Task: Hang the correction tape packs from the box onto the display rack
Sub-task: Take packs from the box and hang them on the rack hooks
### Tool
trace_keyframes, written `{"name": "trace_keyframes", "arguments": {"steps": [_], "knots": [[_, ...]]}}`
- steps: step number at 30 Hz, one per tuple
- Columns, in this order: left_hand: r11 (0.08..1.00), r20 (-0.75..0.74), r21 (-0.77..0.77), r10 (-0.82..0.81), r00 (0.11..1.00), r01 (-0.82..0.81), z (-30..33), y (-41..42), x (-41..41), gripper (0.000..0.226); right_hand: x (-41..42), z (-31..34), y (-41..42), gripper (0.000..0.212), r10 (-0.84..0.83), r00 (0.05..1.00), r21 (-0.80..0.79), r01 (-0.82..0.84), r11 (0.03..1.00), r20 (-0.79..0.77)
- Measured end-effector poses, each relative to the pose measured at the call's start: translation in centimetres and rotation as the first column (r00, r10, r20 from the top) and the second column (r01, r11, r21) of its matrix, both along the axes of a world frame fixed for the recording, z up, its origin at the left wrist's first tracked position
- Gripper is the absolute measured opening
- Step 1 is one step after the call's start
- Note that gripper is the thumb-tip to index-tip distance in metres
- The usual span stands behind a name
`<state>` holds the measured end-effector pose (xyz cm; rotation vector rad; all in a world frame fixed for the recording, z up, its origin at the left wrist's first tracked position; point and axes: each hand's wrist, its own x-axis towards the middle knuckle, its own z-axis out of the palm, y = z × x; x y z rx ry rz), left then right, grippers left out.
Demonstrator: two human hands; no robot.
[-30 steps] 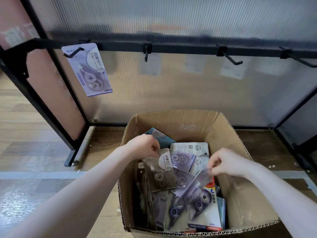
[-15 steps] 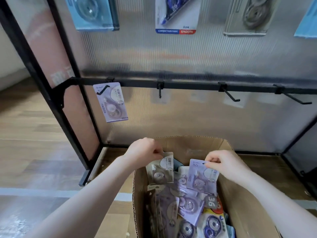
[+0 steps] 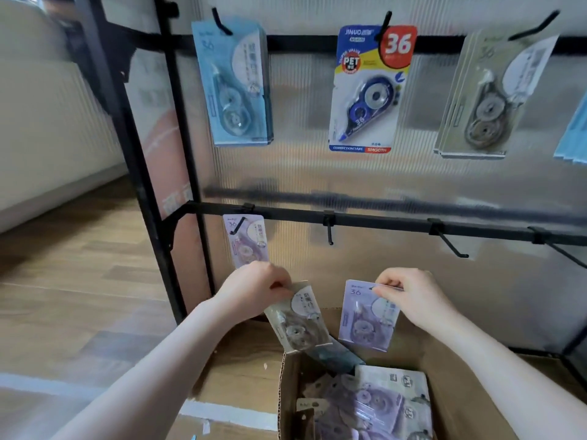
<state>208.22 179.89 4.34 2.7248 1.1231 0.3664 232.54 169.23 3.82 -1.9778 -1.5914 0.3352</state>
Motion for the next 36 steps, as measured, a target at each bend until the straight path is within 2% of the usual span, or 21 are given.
{"name": "trace_keyframes", "arguments": {"steps": [5,12,24,36], "knots": [[0.997,0.03,0.031,0.075,0.997,-0.076,1.3,0.8,-3.5,0.013,-2.8,0.9,2.7,0.019,-0.002,0.997,0.03,0.0,1.0,0.073],[0.986,0.05,0.048,0.158,0.986,-0.16,1.9,1.6,-7.8,0.012,-7.5,2.1,5.7,0.013,0.078,0.991,0.093,-0.088,0.992,0.105],[0.979,0.028,0.069,0.189,0.981,-0.191,1.6,3.6,-12.5,0.01,-16.1,3.9,12.2,0.016,0.173,0.978,0.201,-0.194,0.96,0.115],[0.983,0.025,0.037,0.177,0.984,-0.178,0.6,5.0,-13.7,0.011,-17.6,3.5,15.5,0.025,0.147,0.97,0.134,-0.175,0.975,0.194]]}}
